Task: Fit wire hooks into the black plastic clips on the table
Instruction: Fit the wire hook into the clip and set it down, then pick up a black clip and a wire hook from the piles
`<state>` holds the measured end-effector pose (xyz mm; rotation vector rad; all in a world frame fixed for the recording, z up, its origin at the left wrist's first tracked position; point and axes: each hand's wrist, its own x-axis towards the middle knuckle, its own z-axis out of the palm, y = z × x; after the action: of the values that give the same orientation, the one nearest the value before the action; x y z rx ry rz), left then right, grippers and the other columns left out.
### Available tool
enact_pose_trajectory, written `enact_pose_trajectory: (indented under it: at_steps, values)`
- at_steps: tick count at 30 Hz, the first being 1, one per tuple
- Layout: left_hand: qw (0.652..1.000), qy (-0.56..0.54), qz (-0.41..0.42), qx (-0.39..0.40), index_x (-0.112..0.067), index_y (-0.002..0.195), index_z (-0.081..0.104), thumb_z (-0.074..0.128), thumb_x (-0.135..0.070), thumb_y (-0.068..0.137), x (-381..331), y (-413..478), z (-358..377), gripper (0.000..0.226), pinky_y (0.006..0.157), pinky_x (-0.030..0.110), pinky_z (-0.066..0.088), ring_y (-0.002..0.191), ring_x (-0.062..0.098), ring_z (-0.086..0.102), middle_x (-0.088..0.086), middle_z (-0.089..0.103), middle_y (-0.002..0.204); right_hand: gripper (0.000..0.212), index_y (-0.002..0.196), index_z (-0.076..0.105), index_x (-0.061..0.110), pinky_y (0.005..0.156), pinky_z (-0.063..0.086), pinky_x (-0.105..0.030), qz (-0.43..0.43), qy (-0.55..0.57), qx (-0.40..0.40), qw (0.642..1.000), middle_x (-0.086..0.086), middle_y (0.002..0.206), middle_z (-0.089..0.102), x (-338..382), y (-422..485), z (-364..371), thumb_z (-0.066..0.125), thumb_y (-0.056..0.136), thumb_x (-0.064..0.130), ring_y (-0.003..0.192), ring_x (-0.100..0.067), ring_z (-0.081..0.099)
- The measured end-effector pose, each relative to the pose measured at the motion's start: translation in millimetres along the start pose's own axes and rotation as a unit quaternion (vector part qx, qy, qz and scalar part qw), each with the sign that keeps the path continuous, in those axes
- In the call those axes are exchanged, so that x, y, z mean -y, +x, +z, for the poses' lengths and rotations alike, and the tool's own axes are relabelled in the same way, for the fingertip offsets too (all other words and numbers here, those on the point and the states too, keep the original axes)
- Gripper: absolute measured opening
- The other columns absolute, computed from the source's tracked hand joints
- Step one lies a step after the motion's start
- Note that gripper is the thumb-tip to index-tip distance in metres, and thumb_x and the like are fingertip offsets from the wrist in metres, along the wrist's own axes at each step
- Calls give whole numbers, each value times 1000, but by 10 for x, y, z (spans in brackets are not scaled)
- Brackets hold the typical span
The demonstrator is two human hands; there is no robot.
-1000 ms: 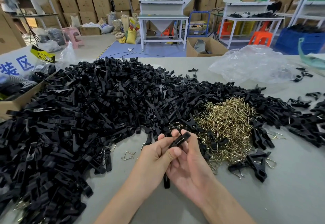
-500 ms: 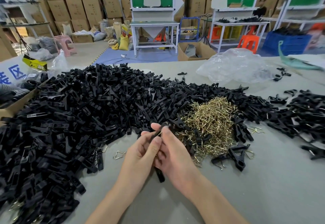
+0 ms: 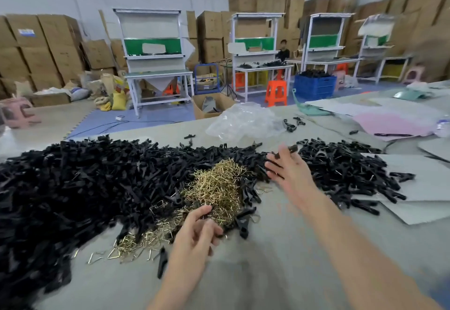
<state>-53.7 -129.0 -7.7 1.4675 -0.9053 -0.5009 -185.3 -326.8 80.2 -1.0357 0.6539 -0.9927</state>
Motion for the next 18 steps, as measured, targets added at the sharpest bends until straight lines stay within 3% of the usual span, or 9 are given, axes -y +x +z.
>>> enact_pose_trajectory:
  at_steps: [2, 4, 7, 11, 13, 15, 18]
  values:
    - [1000, -14, -13, 10, -27, 120, 57, 50, -10, 102, -55, -26, 105, 26, 60, 29, 51, 72, 19, 64, 7, 73, 85, 78, 152, 26, -2, 108, 46, -40, 33, -15, -25, 999, -27, 144, 50, 209, 145, -294, 62, 96, 39, 128, -32, 55]
    - [1000, -13, -14, 24, -25, 120, 56, 50, -9, 102, -119, -57, 169, 25, 59, 28, 51, 70, 17, 64, 8, 72, 84, 69, 151, 29, -6, 111, 43, -42, 83, -48, -46, 994, -30, 145, 46, 156, 151, -412, 61, 100, 27, 129, -34, 54]
    - [1000, 11, 0, 12, -24, 118, 58, 50, -6, 101, -145, -50, 177, 26, 60, 27, 52, 70, 15, 64, 5, 72, 83, 44, 142, 44, -3, 90, 50, -39, 91, -93, -38, 991, -24, 123, 65, -186, -61, -320, 54, 102, 9, 96, -28, 62]
    - [975, 194, 97, -38, -31, 116, 62, 63, -10, 95, 16, -48, -37, 30, 70, 23, 49, 80, 8, 63, -17, 70, 91, 30, 124, 62, 25, 76, 51, -25, -21, -215, 17, 976, 6, 97, 74, -690, -460, 90, 52, 102, 8, 84, -21, 66]
    - [914, 353, 193, -47, -32, 118, 63, 69, -24, 90, 150, -68, -253, 29, 84, 20, 49, 99, 0, 56, -25, 66, 104, 33, 114, 62, 40, 70, 47, -16, -104, -290, 55, 950, 17, 95, 71, -879, -625, 337, 51, 102, 11, 76, -6, 62]
    - [856, 469, 213, -32, -29, 118, 65, 60, -46, 80, 239, -101, -465, 42, 87, 36, 53, 110, 9, 53, -10, 66, 116, 35, 118, 61, 39, 82, 45, -14, -192, -374, 104, 902, 21, 103, 67, -1054, -732, 583, 50, 100, 12, 92, 2, 60]
    - [840, 518, 148, -63, -21, 108, 74, 54, -54, 71, 317, -108, -777, 54, 81, 49, 56, 102, 31, 67, 7, 68, 117, 38, 133, 57, 32, 106, 36, -21, -274, -490, 181, 808, 15, 123, 61, -1320, -758, 916, 45, 99, 19, 118, -2, 52]
